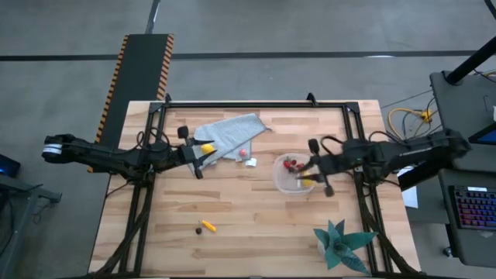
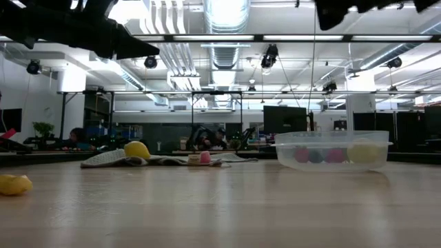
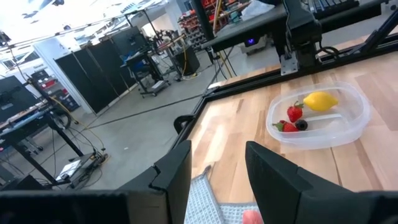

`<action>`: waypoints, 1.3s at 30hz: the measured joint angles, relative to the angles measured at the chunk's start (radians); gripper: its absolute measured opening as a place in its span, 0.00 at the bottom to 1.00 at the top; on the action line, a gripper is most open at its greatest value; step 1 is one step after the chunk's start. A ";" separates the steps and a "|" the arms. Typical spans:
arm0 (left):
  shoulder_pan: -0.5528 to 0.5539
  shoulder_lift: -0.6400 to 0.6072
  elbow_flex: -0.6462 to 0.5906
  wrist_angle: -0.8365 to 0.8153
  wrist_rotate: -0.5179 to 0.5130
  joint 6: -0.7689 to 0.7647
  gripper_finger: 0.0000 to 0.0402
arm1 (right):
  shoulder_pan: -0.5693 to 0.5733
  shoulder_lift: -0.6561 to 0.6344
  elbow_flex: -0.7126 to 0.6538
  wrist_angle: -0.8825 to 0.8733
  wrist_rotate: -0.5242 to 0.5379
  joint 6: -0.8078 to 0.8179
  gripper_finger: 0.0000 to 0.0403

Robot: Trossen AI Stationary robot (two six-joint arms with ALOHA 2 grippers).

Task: Pick and placing Produce into tupperware
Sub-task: Put the lemon into the transparent container

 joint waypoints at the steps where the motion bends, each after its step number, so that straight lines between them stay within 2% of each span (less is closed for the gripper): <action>1: 0.000 0.000 0.000 0.001 0.000 0.002 0.34 | 0.000 -0.035 -0.048 0.045 -0.035 -0.014 0.17; 4: 0.000 0.000 0.001 0.015 0.000 0.003 0.34 | -0.003 -0.133 -0.165 0.156 -0.050 -0.024 0.17; 7: 0.000 0.000 0.006 0.022 0.000 0.003 0.34 | -0.021 -0.224 -0.241 0.169 0.038 -0.020 0.17; 10: 0.000 0.000 0.010 0.021 0.000 0.003 0.34 | -0.047 -0.311 -0.300 0.166 0.058 -0.030 0.17; 18: 0.000 0.000 0.010 0.021 0.000 0.003 0.34 | -0.063 -0.562 -0.359 0.049 0.078 -0.027 0.17; 21: 0.000 0.000 0.011 0.020 0.000 0.003 0.34 | -0.063 -0.635 -0.370 -0.014 0.134 -0.029 0.17; 26: 0.000 -0.001 0.017 0.021 0.000 0.004 0.34 | -0.064 -0.701 -0.372 -0.067 0.173 -0.057 0.17; 31: 0.000 -0.001 0.022 0.020 0.000 0.004 0.34 | -0.068 -0.749 -0.359 -0.200 0.217 -0.035 0.17; 39: 0.000 0.000 0.027 0.021 0.000 0.004 0.34 | -0.069 -0.829 -0.417 -0.182 0.236 -0.004 0.15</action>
